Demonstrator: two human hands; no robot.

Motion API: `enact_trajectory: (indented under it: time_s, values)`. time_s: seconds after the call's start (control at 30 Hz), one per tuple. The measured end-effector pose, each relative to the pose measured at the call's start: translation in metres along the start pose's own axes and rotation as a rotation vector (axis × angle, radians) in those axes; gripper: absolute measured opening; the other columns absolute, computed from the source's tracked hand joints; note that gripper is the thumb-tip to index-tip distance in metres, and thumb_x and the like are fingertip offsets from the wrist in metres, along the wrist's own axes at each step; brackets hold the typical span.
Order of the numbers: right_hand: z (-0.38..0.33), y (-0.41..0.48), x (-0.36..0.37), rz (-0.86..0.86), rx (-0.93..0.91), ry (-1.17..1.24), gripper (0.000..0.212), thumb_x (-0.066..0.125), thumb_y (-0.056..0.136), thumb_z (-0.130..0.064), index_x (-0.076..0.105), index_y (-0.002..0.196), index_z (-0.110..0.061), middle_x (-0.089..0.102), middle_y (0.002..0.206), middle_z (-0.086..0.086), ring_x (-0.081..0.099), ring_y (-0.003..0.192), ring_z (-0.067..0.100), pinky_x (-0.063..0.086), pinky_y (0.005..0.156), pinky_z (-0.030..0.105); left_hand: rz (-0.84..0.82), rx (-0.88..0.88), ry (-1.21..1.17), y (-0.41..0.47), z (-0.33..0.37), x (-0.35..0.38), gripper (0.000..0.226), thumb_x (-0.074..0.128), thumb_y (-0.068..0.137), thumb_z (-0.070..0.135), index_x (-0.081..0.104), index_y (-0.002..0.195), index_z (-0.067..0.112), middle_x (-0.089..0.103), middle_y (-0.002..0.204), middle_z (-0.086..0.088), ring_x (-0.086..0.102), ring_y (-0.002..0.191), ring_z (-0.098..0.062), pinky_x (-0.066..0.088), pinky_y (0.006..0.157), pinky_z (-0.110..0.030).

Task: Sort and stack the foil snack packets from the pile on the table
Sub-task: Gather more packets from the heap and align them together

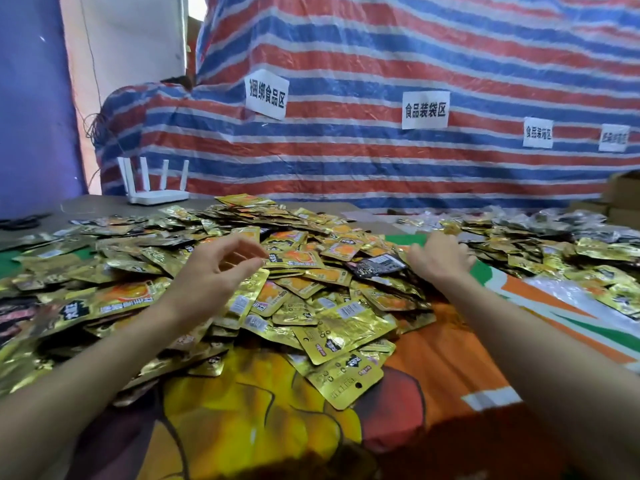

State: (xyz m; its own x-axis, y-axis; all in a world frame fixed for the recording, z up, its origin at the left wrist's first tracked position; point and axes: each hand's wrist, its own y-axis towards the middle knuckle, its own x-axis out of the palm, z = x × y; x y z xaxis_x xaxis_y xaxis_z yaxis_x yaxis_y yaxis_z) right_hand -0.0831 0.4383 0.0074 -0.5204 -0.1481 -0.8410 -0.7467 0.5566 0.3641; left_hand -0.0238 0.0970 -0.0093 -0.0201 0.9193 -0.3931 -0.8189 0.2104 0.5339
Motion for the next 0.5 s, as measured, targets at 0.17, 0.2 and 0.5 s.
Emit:
enact_trajectory:
  time_s: [0.17,0.2,0.5]
  values:
    - [-0.054,-0.044,0.004,-0.060,-0.319,0.261,0.034,0.053,0.097,-0.032,0.062,0.121,-0.009,0.066,0.120,0.013,0.060,0.109,0.030,0.051,0.095,0.043,-0.118,0.020,0.291,0.003,0.006,-0.021,0.013,0.065,0.094,0.012,0.068,0.095,0.025,0.068,0.097,0.004,0.064,0.089,-0.013,0.048,0.074,-0.026]
    - [-0.063,-0.051,0.004,-0.127,-0.344,0.422,0.031,0.056,0.097,-0.029,0.063,0.121,-0.009,0.067,0.120,0.012,0.063,0.106,0.026,0.053,0.089,0.039,-0.151,0.015,0.357,0.003,0.003,-0.025,0.013,0.066,0.094,0.014,0.067,0.096,0.027,0.067,0.099,0.005,0.063,0.092,-0.014,0.048,0.075,-0.028]
    - [-0.099,-0.115,0.004,-0.650,-0.855,0.336,0.057,0.073,0.088,-0.033,0.054,0.142,-0.028,0.052,0.146,0.007,0.048,0.132,0.020,0.041,0.105,0.039,-0.642,-0.233,1.028,-0.015,-0.010,-0.049,0.105,0.070,0.063,0.079,0.017,0.150,0.057,0.008,0.166,0.007,0.008,0.152,-0.021,0.016,0.121,-0.051]
